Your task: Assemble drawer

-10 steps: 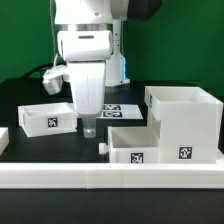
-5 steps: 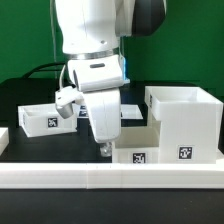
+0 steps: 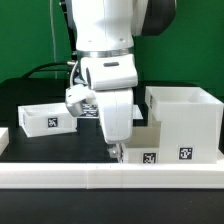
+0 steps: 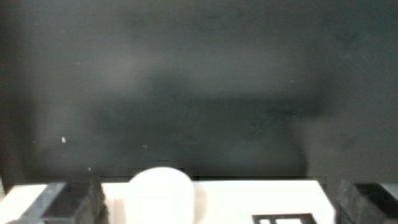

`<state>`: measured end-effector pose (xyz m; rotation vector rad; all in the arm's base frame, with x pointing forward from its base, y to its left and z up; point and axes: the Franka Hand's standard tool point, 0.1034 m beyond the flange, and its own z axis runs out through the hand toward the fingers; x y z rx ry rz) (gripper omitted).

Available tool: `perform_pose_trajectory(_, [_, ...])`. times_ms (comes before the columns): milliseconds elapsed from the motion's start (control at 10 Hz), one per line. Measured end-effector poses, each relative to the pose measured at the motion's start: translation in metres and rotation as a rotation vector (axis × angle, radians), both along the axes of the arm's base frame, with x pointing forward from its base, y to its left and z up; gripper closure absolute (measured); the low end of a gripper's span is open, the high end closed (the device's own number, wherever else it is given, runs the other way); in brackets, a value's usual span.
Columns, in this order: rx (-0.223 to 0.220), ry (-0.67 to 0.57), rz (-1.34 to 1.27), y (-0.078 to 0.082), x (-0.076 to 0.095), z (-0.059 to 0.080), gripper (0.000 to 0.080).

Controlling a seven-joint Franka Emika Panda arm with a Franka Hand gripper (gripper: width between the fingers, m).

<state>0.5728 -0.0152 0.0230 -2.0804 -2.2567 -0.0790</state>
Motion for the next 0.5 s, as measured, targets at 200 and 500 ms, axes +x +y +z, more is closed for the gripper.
perform_pose_trajectory(200, [0.000, 0.001, -0.001, 0.000, 0.000, 0.000, 0.0151])
perform_pose_trajectory(500, [-0.019, 0.006, 0.034, 0.002, 0.013, 0.000, 0.0151])
